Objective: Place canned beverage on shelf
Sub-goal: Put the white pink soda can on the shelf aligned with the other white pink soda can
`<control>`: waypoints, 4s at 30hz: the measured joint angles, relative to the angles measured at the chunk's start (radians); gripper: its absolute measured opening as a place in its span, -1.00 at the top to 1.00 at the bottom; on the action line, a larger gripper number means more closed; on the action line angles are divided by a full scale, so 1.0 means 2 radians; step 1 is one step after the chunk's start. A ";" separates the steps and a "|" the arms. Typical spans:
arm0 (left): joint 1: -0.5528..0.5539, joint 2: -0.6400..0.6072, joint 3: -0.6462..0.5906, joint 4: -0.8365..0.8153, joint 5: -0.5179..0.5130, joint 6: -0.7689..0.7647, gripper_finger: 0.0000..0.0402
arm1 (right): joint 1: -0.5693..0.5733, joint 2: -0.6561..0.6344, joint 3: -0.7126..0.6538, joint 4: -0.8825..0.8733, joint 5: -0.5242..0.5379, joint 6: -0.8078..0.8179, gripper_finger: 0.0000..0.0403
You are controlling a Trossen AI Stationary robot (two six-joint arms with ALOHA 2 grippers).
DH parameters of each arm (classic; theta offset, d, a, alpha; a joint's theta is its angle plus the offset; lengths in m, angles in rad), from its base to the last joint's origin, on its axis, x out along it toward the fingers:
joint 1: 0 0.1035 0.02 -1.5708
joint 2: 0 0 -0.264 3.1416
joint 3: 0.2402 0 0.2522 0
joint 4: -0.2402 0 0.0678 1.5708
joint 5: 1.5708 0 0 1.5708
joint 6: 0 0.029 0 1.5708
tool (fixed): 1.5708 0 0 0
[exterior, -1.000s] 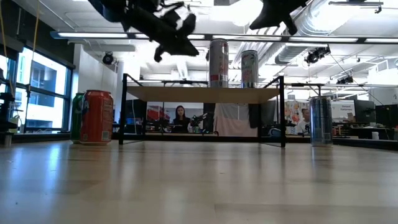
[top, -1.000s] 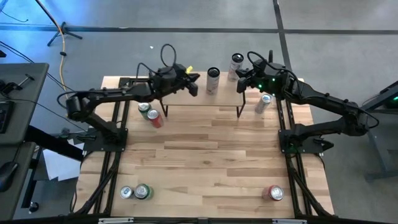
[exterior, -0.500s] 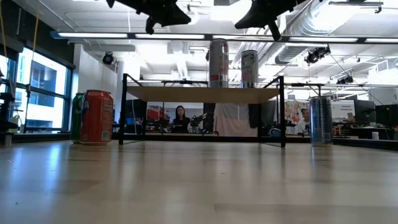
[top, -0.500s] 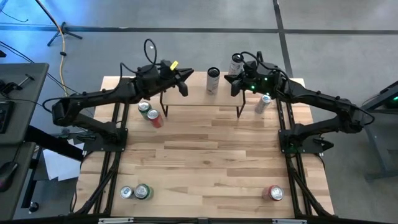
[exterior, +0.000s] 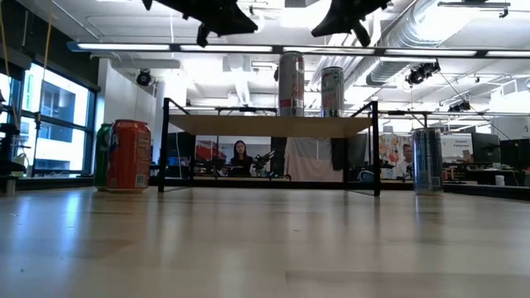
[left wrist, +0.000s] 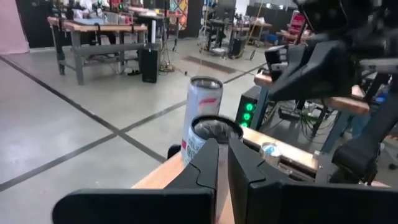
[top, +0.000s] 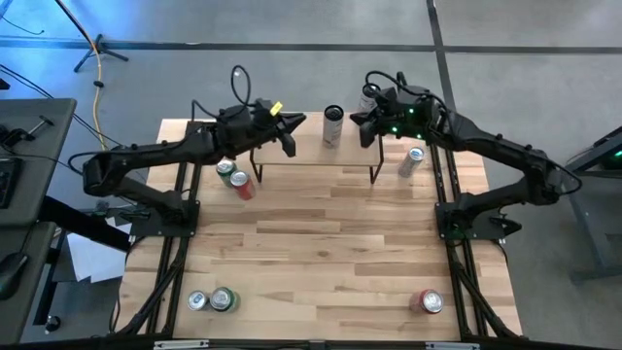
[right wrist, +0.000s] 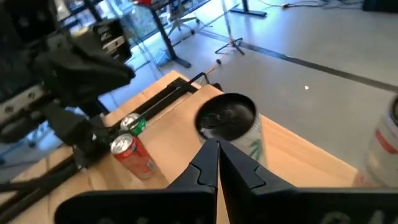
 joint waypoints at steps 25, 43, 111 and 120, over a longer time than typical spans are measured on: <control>0.000 -0.137 0.000 -0.110 -0.004 -0.027 1.00 | -0.037 0.089 0.004 -0.013 -0.049 -0.146 -0.69; 0.000 -0.137 0.000 -0.118 -0.003 -0.036 1.00 | -0.053 0.129 0.005 0.095 -0.142 -0.189 -0.70; 0.001 -0.138 0.000 -0.143 -0.002 -0.035 1.00 | 0.068 0.058 0.005 -0.133 0.410 0.199 -0.19; 0.001 -0.138 0.000 -0.143 -0.002 -0.040 1.00 | 0.056 0.071 0.005 -0.122 0.400 0.182 -0.25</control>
